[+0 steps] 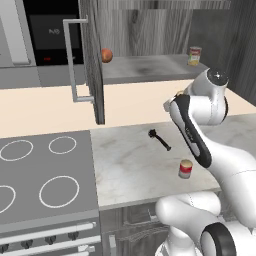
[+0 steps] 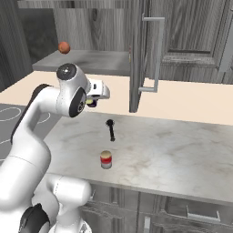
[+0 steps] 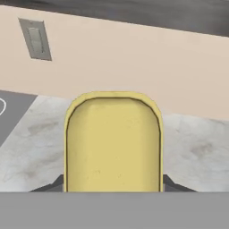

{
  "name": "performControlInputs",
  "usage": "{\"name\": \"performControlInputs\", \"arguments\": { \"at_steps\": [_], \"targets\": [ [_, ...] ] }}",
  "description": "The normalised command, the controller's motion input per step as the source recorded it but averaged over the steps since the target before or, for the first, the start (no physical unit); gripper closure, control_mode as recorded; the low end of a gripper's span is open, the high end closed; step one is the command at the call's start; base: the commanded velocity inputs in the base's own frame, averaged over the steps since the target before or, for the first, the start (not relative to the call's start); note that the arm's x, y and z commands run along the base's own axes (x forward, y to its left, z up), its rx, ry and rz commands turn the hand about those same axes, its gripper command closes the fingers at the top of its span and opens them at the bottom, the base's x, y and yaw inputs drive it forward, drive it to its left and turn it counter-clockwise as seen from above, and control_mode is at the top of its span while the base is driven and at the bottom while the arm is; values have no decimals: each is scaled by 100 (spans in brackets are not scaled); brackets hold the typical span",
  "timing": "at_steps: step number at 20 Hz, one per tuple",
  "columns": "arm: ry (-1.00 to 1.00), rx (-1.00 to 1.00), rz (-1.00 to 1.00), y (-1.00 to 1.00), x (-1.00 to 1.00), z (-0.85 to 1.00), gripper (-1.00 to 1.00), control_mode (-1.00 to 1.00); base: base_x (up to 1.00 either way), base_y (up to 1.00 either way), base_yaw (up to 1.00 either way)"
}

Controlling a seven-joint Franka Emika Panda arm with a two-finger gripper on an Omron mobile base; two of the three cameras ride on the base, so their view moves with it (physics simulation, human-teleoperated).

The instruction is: Pick the cans from the counter and place them in their designated side in the cabinet.

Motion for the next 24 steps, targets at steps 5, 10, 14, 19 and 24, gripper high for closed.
{"name": "performControlInputs", "arguments": {
  "at_steps": [5, 10, 14, 19, 24],
  "targets": [
    [-9, 0, -3, -11, -4, 23, 100, -100, 0, 0, 0],
    [-9, 0, -3, -10, -7, 27, 100, -100, 0, 0, 0],
    [-9, 0, -4, -8, -17, 27, 100, -100, 0, 0, 0],
    [-8, 0, -4, -6, -14, 26, 100, -100, 0, 0, 0],
    [-5, 0, -3, -2, -1, 22, 100, -100, 0, 0, 0]
  ]
}}
